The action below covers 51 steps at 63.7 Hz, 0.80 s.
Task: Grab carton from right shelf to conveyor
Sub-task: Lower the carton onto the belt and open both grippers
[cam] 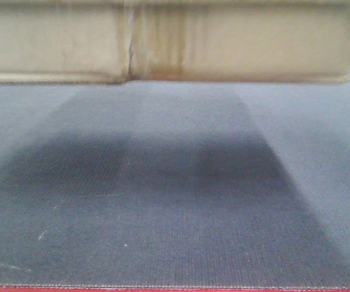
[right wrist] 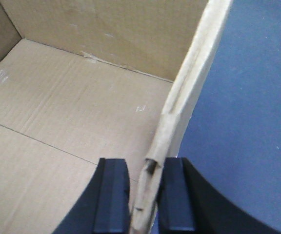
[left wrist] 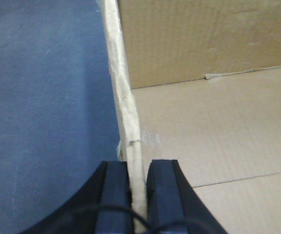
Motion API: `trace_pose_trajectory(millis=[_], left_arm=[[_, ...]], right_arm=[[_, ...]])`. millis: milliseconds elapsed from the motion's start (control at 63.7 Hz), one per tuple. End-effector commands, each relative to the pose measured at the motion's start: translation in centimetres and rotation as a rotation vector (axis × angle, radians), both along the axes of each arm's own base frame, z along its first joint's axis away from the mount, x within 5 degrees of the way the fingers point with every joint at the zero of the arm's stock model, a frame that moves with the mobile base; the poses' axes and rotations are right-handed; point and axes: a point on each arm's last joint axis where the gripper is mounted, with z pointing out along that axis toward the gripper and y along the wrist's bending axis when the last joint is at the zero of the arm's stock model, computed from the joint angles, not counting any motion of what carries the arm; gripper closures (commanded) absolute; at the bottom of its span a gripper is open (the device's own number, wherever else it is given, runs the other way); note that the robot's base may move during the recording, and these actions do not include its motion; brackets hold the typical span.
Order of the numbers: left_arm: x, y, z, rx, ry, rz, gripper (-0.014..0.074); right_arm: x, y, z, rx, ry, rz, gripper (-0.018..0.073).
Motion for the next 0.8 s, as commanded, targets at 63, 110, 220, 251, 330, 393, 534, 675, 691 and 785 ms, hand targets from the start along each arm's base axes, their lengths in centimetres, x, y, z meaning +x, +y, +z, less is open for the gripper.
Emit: trace_pose_trajectory(millis=[63,110,220,251,330,393,534,675,691,785], left_arm=[[3.8,-0.7,-2.3,-0.015,-0.01,-0.01,0.0605],[4.8,-0.9,-3.2,-0.009,0.004,-0.006,0.0605],[7.0,-1.5,-5.6,0.01,0.047,-0.01,0.0605],[7.4,-1.7,-6.1,0.015,0.056,-0.011,0.0605],[8.4,-2.1,-7.5,0.028,0.077,-0.014,0.0605],[9.0,-2.2,-8.3,0.036,0.094,-0.015,0.0605],[9.7,-2.5,-9.4,0.05,0.121,-0.015,0.0532],[9.6,-2.4,-9.3,0.051,0.12,-0.014,0.0284],[9.5,-2.4,-9.3,0.051,0.122,-0.013,0.0253],[9.0,-2.2,-8.4,0.046,0.107,-0.011,0.0037]], right_arm=[[3.4,1.9,-1.8,0.019,-0.037,0.016,0.0627],[4.6,2.4,-2.9,0.004,-0.026,0.01,0.0627],[7.2,2.6,-5.4,-0.02,0.019,-0.018,0.0627],[7.9,2.6,-6.0,-0.025,0.031,-0.026,0.0627],[9.4,2.4,-7.8,-0.042,0.069,-0.046,0.0627],[10.3,2.2,-8.8,-0.053,0.093,-0.061,0.0627],[11.2,1.7,-10.0,-0.062,0.132,-0.087,0.0619],[10.9,1.6,-9.7,-0.063,0.134,-0.086,0.0384],[10.9,1.6,-9.7,-0.063,0.134,-0.085,0.0344],[10.4,1.4,-8.9,-0.045,0.128,-0.098,0.0044]])
